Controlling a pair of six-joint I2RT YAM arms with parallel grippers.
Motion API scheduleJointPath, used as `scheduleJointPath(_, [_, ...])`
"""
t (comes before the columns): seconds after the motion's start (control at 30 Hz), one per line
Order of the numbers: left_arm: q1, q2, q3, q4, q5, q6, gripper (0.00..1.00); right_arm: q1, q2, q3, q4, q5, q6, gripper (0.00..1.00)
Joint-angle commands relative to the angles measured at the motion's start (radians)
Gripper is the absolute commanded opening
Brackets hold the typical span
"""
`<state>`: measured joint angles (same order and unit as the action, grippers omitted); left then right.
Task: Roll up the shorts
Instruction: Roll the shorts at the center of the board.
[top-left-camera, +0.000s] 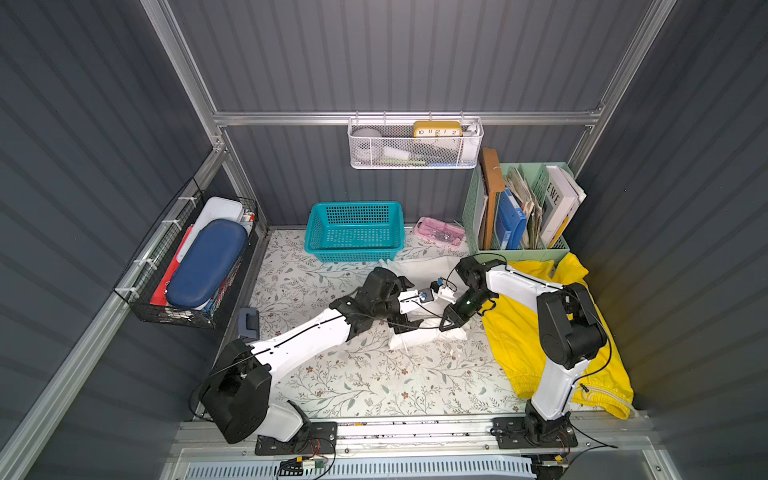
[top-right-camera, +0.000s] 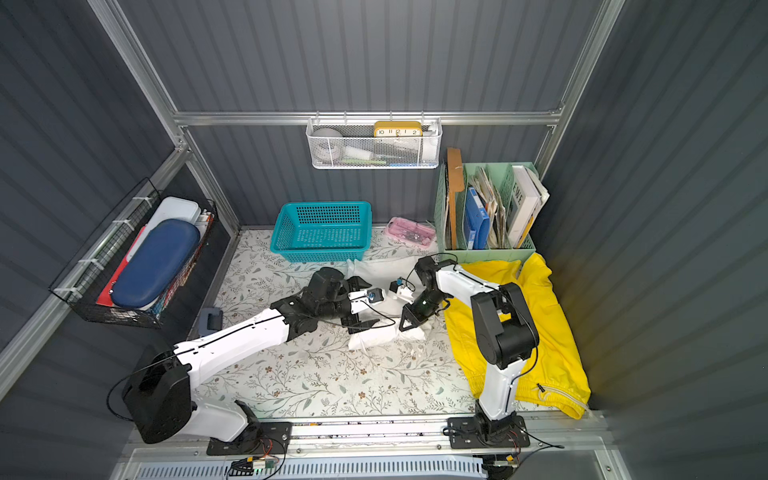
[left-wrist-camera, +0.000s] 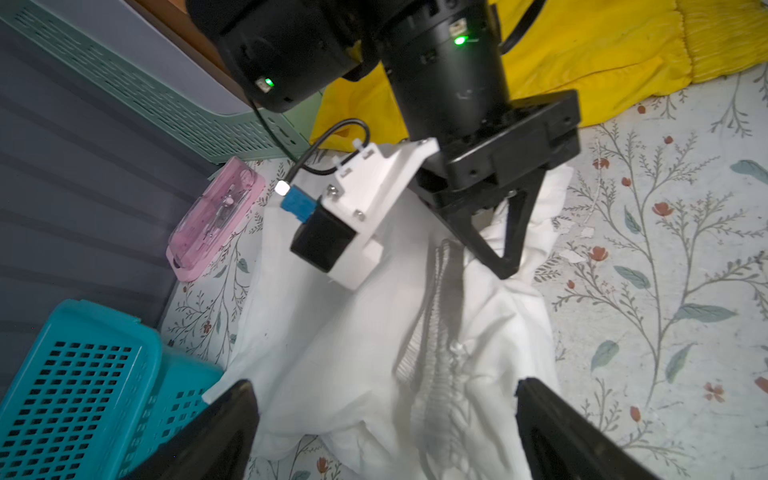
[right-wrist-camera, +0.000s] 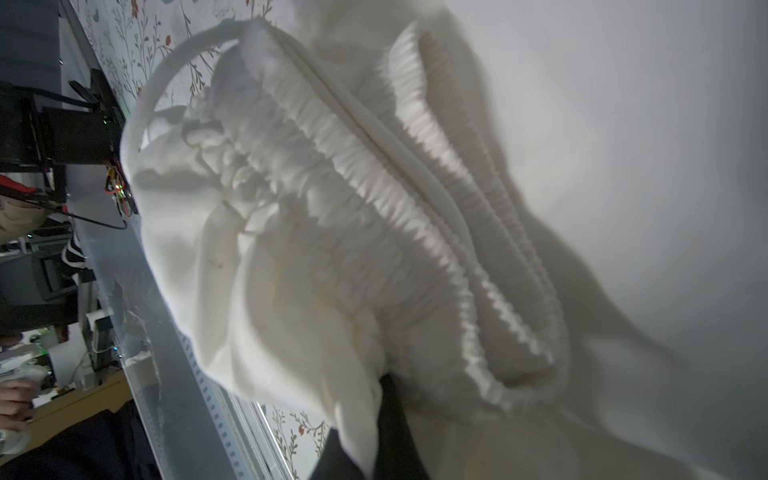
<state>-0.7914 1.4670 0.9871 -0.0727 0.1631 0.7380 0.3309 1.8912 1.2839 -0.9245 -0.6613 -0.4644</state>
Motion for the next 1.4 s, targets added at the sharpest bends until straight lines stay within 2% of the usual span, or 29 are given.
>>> scheduleJointPath(0.0, [-0.033,0.043,-0.015,0.031,0.005,0.033,1.00,-0.021,0.051,0.061,-0.108,-0.065,0.039,0.00])
scheduleJointPath(0.5, [-0.077,0.236,0.021,0.023,-0.012,0.049,1.00,-0.043,0.073,0.084,-0.128,-0.078,0.041,0.00])
scheduleJointPath(0.6, [-0.077,0.257,0.021,0.024,0.000,0.043,0.96,-0.046,0.075,0.085,-0.124,-0.078,0.045,0.00])
scheduleJointPath(0.63, [-0.078,0.264,0.021,0.023,0.002,0.041,0.94,-0.046,0.075,0.084,-0.124,-0.078,0.044,0.00])
scheduleJointPath(0.7, [-0.077,0.284,0.029,0.017,0.003,0.032,0.80,-0.047,0.074,0.084,-0.121,-0.080,0.044,0.00])
scheduleJointPath(0.77, [-0.077,0.308,0.045,0.004,0.003,0.020,0.57,-0.047,0.071,0.082,-0.116,-0.074,0.050,0.00])
scheduleJointPath(0.83, [-0.077,0.325,0.063,-0.012,0.008,0.012,0.41,-0.047,0.067,0.076,-0.100,-0.057,0.065,0.08])
scheduleJointPath(0.93, [-0.076,0.341,0.087,-0.041,0.025,0.008,0.29,-0.046,0.053,0.066,-0.079,-0.043,0.078,0.26])
scheduleJointPath(1.03, [-0.077,0.346,0.103,-0.054,0.053,-0.004,0.21,-0.047,0.016,0.043,-0.026,-0.014,0.101,0.44])
scheduleJointPath(1.13, [-0.077,0.342,0.119,-0.101,0.075,-0.024,0.19,-0.050,-0.044,0.009,0.043,0.022,0.121,0.53])
scheduleJointPath(1.37, [-0.072,0.340,0.168,-0.226,0.109,-0.033,0.18,-0.098,-0.199,-0.078,0.223,0.165,0.199,0.57])
